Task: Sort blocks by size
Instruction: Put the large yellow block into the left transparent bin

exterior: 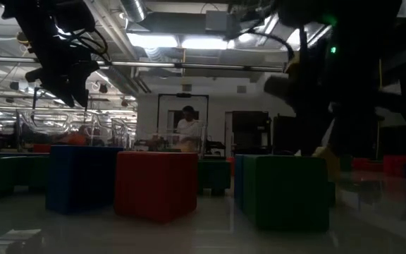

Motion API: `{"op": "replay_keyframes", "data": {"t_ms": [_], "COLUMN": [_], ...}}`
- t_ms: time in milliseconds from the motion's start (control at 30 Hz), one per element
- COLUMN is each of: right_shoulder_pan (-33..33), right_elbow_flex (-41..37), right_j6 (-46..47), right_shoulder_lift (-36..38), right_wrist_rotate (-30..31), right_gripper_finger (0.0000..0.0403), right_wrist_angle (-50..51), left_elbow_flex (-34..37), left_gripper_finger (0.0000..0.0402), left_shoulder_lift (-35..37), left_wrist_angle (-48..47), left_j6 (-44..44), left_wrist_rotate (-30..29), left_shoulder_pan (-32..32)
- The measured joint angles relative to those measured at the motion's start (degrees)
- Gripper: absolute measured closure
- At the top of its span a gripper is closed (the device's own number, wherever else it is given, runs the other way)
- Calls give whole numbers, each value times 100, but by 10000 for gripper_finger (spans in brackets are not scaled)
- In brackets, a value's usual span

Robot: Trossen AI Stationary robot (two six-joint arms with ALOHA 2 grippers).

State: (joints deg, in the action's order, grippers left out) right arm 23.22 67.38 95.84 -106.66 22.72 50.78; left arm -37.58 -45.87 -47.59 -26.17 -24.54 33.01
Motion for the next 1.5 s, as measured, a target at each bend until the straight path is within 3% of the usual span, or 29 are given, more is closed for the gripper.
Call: {"op": "replay_keyframes", "data": {"t_ms": [200, 367, 633, 800, 1067, 1267, 1500], "right_shoulder_pan": [0, 7, 9, -4, -10, -155, -553], "right_elbow_flex": [-203, -391, -345, 11, 702, 762, 764], "right_j6": [14, -12, -594, -1646, -4238, -6522, -7767], "right_shoulder_lift": [-124, -117, -131, -156, -150, -150, -143], "right_wrist_rotate": [-184, -168, 81, 731, 1863, 1800, 1142], "right_gripper_finger": [205, 207, 270, 270, 254, 268, 247], "right_wrist_angle": [-482, -802, -858, -924, -1507, -3170, -4449], "left_elbow_flex": [0, 0, 2, 2, 0, 2, 2], "left_gripper_finger": [215, 215, 215, 215, 215, 215, 215], "left_shoulder_lift": [2, 11, 145, 370, 597, 443, 47], "left_wrist_angle": [8, 22, 92, 285, 1245, 1911, 2779], "left_j6": [0, 0, -25, -102, -773, -1264, -1674], "left_wrist_rotate": [81, 481, 1456, 2176, 4003, 4133, 4070], "left_shoulder_pan": [-4, -5, -15, -15, -331, -1230, -2215]}}
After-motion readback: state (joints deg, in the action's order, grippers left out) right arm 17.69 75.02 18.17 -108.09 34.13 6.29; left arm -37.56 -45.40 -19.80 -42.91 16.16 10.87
